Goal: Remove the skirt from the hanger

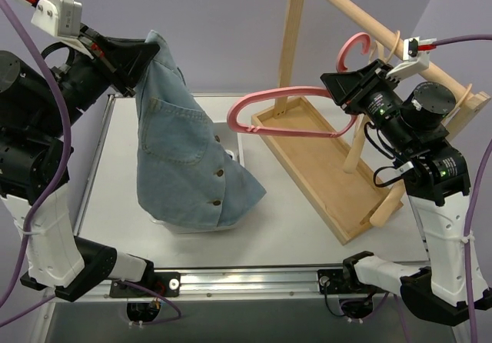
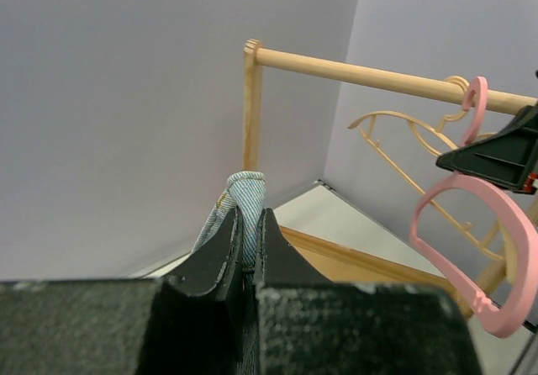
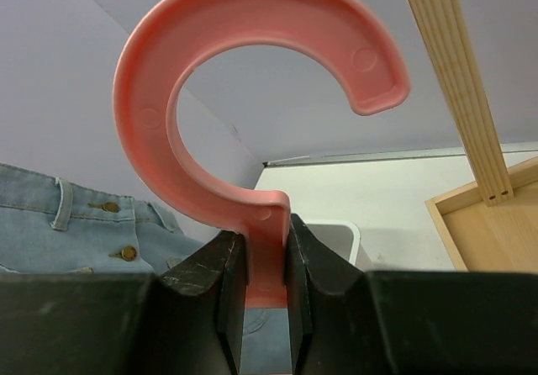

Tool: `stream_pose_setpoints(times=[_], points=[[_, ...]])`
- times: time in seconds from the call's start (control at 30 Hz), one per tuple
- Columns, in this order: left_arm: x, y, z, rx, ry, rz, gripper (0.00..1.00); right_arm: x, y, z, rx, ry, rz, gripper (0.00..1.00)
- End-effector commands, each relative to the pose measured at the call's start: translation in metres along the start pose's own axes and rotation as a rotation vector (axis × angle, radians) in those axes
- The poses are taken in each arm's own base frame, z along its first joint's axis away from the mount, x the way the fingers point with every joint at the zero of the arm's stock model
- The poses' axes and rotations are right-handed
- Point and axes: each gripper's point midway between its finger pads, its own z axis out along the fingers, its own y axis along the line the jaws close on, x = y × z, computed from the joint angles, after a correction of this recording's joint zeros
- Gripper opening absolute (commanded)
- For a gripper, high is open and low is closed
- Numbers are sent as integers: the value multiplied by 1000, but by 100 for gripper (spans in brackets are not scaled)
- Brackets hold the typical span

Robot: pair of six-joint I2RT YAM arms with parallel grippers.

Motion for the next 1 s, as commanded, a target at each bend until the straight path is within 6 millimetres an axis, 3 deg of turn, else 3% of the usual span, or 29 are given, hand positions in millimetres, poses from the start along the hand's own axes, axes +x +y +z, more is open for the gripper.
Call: stream_pose_setpoints(times=[0.0,0.23,0.4,0.5,0.63,0.67,0.73,0.77,0.87,0.97], points=[[-52,5,-26,-93,-160,124,2,-17,6,-3,-23,-63,-26,0],[-81,23,-46,-237,-273,204,2,-9,0,1,-6,-42,-31,0],[-82,26,-43,-247,-269,227,2,-6,-3,4,-2,-37,-27,0],[-71,26,-35,-225,-237,216,2,-5,-4,7,-1,-34,-22,0],[-35,27,-11,-156,-144,172,2,-1,-6,8,-3,-29,-19,0],[-13,23,2,-90,-85,143,2,1,-8,8,2,-25,-19,0],[8,16,15,-15,-28,101,2,3,-11,7,11,-20,-25,0],[32,10,26,55,36,43,2,4,-13,7,21,-22,-29,0],[69,-4,42,193,131,-59,2,6,-17,5,36,-22,-35,0],[86,-6,43,223,159,-114,2,7,-18,3,39,-21,-35,0]])
